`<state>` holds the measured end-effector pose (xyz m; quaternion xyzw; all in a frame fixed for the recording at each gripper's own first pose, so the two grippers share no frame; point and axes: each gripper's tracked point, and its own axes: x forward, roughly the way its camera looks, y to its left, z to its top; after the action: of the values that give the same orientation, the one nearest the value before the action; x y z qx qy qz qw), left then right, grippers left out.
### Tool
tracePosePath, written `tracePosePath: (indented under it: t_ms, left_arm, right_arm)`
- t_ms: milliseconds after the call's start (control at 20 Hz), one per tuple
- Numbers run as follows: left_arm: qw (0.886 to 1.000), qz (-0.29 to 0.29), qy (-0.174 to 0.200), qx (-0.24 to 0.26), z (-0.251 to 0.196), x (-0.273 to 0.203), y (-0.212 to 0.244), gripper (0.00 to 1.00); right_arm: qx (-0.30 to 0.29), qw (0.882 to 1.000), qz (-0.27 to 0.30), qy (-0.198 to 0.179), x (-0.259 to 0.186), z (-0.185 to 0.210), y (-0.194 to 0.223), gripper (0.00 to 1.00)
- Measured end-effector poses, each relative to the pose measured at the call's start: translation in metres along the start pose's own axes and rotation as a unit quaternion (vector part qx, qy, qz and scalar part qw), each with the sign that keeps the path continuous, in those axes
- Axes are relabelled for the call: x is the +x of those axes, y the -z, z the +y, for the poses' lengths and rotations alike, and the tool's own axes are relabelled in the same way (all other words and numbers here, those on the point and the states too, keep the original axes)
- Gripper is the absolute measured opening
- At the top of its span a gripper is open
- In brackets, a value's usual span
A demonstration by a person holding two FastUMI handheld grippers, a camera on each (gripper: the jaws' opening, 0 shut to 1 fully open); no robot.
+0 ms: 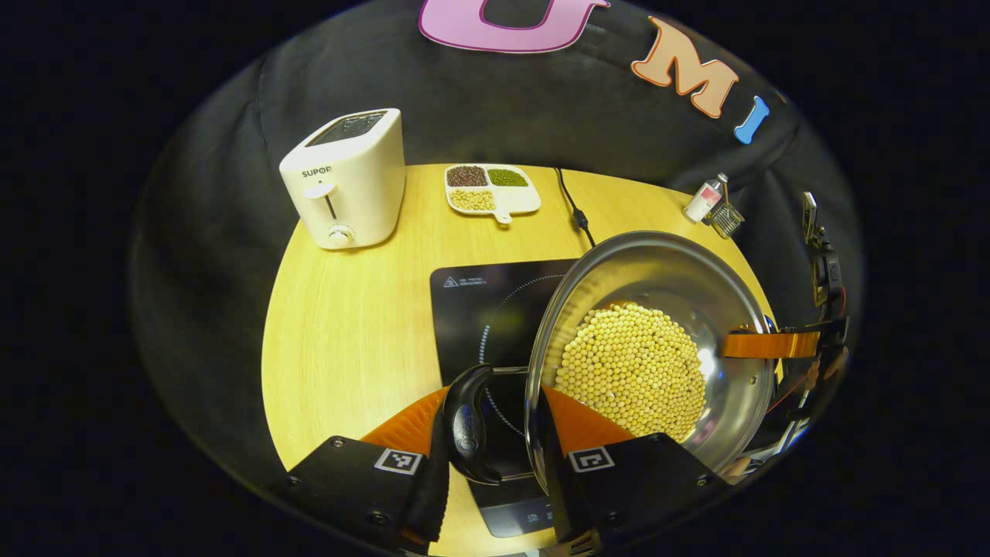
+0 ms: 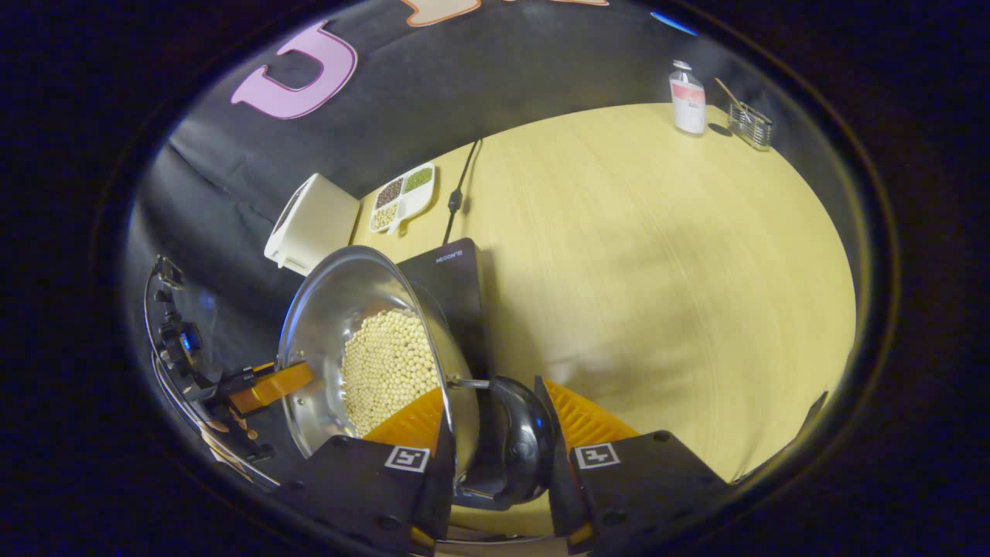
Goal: First push the handle of the pot to place it horizontally, then grasp the pot with both hands and set it on the induction cooktop.
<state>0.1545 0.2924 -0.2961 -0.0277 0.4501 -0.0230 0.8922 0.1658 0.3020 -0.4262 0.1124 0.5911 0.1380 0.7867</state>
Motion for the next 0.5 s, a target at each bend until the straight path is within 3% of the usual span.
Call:
tracePosePath:
  t_ms: [50,100,200,250,500]
  left_arm:
    - [1.0,-0.002,-0.004,0.004,0.005,0.001,-0.001,0.55]
    - [1.0,-0.002,-0.011,0.007,0.01,0.001,-0.002,0.54]
    - [1.0,-0.008,-0.02,0.012,0.013,-0.001,-0.004,0.55]
    - [1.0,-0.01,-0.023,0.013,0.014,-0.002,-0.006,0.55]
    - [0.999,-0.017,-0.035,0.017,0.021,-0.006,-0.007,0.56]
  right_arm:
    - [0.001,1.0,0.0,0.0,0.004,0.003,0.0,0.53]
    - [0.002,1.0,0.002,0.0,0.008,0.006,-0.001,0.46]
    - [0.003,1.0,-0.001,0.0,0.016,0.01,-0.004,0.46]
    - [0.003,1.0,-0.003,-0.002,0.02,0.012,-0.005,0.53]
    - [0.002,1.0,-0.012,-0.003,0.03,0.015,-0.008,0.53]
